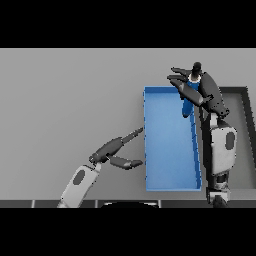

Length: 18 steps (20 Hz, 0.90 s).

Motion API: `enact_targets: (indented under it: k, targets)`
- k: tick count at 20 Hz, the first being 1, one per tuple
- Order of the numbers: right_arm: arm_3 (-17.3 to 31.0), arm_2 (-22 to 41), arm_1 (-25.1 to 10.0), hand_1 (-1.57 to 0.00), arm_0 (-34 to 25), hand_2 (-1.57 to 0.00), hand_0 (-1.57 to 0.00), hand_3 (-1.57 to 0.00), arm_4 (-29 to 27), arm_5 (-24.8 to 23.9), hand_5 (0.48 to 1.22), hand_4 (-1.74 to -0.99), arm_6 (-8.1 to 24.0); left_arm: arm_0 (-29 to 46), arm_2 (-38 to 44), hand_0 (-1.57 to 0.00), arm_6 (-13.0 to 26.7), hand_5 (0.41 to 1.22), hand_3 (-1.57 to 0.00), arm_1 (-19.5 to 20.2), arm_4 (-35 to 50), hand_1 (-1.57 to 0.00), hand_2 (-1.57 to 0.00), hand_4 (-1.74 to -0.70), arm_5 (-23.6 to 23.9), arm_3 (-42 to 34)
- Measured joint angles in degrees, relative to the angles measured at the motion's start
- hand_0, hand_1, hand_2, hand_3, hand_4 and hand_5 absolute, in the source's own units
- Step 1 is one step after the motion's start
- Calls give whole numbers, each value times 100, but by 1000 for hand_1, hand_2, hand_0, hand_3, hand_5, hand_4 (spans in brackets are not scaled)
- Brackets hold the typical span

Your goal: Pick up the blue pipe and place it into the blue bin.

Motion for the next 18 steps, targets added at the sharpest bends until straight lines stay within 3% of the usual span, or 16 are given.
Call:
enact_targets:
  k: [4, 6, 10, 12, 14, 15, 16, 17, 18]
  targets:
    - [131, 465, -402, -1571, 751, -1571, -1571, -1571, -13, -553, 1221, -1500, 0, -56, 28, 1, -163, 464, 1, 70, -44, 1, 1, -927, 3, 16]
    - [289, 778, -666, -1571, 1044, -1571, -1571, -1571, -126, -1072, 1221, -1500, 1, -93, 56, 1, -143, 466, 1, 76, -41, 1, 1, -928, 34, -23]
    - [521, 1605, -1286, -1571, 1397, -1571, -1571, -1571, -846, -1925, 1221, -1497, 1, -78, 56, 1, -163, 476, 1, 103, -57, 1, 1, -923, 37, -29]
    - [614, 2147, -1724, -1571, 1444, -1571, -1571, -1005, -1356, -2297, 1221, -1585, 2, -101, 21, 1, -205, 480, 1, 47, -147, 1, 1, -922, 98, 78]
    - [692, 2686, -2112, -1571, 1444, -1571, -1571, -643, -1937, -2715, 1221, -1641, -1, -126, 31, 1, -204, 484, 1, 46, -155, 1, 1, -920, 122, 55]
    - [742, 2952, -2332, -1571, 1406, -1571, -1571, -514, -2247, -2932, 1221, -1661, 1, -120, 31, 1, -240, 486, 1, 55, -155, 1, 1, -919, 111, 80]
    - [720, 3297, -2463, -1571, 1359, -1571, -1571, -411, -2544, -3217, 1171, -1677, 1, -161, 39, 1, -223, 489, 1, 62, -146, 1, 1, -918, 116, 13]
    - [767, 3530, -2648, -1571, 1314, -1518, -1571, -455, -2885, -3408, 1161, -1626, 1, -121, 36, 1, -214, 491, 1, 77, -153, 1, 1, -920, 115, 21]
    - [833, 3806, -2849, -1282, 1149, -1234, -1355, -364, -3260, -3676, 1154, -1553, -9, -113, 66, 1, -207, 493, 1, 122, -131, 1, 1, -919, 94, 6]
